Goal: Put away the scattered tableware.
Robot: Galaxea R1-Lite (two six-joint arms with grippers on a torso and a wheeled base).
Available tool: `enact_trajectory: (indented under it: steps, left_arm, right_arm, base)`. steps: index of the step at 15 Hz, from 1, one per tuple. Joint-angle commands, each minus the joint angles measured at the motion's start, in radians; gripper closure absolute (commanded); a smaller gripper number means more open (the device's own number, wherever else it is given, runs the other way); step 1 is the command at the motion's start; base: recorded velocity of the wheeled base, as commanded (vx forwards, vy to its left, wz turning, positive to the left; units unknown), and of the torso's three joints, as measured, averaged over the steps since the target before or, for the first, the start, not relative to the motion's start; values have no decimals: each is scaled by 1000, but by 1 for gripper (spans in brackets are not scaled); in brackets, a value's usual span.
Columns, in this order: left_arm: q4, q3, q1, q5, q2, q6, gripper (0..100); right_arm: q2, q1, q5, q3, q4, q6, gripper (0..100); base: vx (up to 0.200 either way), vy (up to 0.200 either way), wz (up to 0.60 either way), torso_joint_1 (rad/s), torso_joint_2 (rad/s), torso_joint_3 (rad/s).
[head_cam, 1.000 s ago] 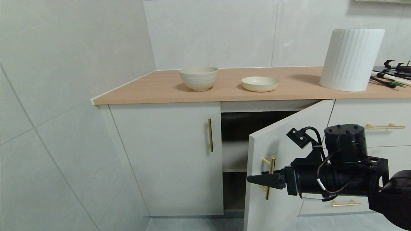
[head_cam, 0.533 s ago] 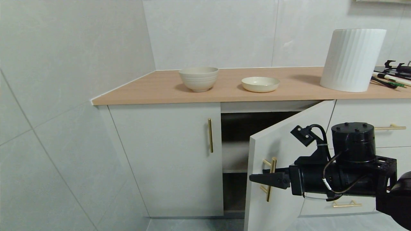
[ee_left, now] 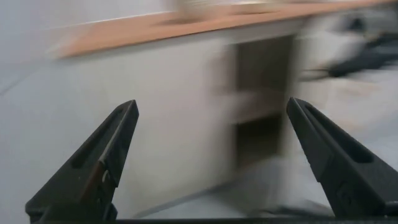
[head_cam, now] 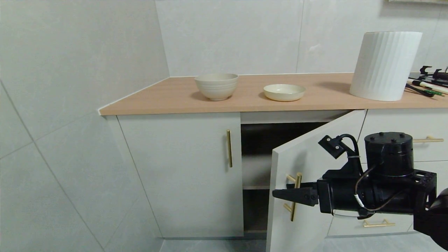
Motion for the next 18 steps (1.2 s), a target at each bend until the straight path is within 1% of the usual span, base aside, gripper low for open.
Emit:
enact_trajectory:
  steps: [1, 2, 3, 4, 5, 6, 7, 8, 9, 10, 12, 13, 14, 15, 16, 18]
  left_arm:
    - [-121, -104, -36, -265, 423, 0, 0]
    - [-152, -101, -36, -317, 544, 0, 0]
    - [-176, -101, -36, -338, 650, 0, 0]
    - [-207, -100, -38, -345, 739, -3, 0]
    - [-265, -89, -41, -346, 860, -3, 0]
    - [-369, -67, -58, -345, 987, -3, 0]
    - [-457, -49, -72, -345, 1069, -5, 0]
    - [-590, -32, -90, -345, 1178, -9, 0]
    - [-662, -23, -110, -345, 1244, -28, 0]
    - [-753, -18, -133, -343, 1319, -71, 0]
    - [-917, -14, -182, -337, 1435, -143, 0]
    - [-997, -17, -216, -334, 1471, -184, 0]
    - [-1072, -21, -263, -328, 1506, -239, 0]
    - [-1132, -32, -306, -315, 1561, -278, 0]
    - [-1175, -47, -338, -302, 1633, -295, 0]
    - [-1284, -60, -384, -214, 1794, -299, 0]
  right_arm:
    - [-25, 0, -2, 1, -2, 0, 0]
    - [-34, 1, -2, 1, -2, 0, 0]
    - [-40, 1, -2, 1, -2, 0, 0]
    - [-42, 3, -2, 1, -2, 0, 0]
    - [-37, 24, 0, 1, -2, 2, 0]
    - [-23, 41, 0, 6, -1, 2, 0]
    - [-11, 56, 0, 9, -1, 2, 0]
    - [6, 69, 0, 9, -1, 2, 0]
    - [20, 70, 0, 9, -2, 0, 0]
    - [32, 70, 0, 9, -2, 2, 0]
    - [32, 70, 0, 9, -2, 2, 0]
    - [29, 70, 0, 9, -2, 2, 0]
    - [27, 70, 0, 10, -2, 2, 0]
    - [27, 72, 1, 12, -2, 2, 0]
    - [29, 72, 1, 12, -2, 2, 0]
    - [27, 72, 1, 13, -2, 2, 0]
  base:
    - [0, 0, 0, 0, 0, 0]
    - [0, 0, 0, 0, 0, 0]
    - [0, 0, 0, 0, 0, 0]
    - [0, 0, 0, 0, 0, 0]
    - [0, 0, 0, 0, 0, 0]
    - [0, 0, 0, 0, 0, 0]
    - [0, 0, 0, 0, 0, 0]
    - [0, 0, 0, 0, 0, 0]
    - [0, 0, 0, 0, 0, 0]
    - [0, 0, 0, 0, 0, 0]
    - [0, 0, 0, 0, 0, 0]
    - [0, 0, 0, 0, 0, 0]
    - [0, 0, 0, 0, 0, 0]
    - [0, 0, 0, 0, 0, 0]
    - [0, 0, 0, 0, 0, 0]
    - [0, 0, 0, 0, 0, 0]
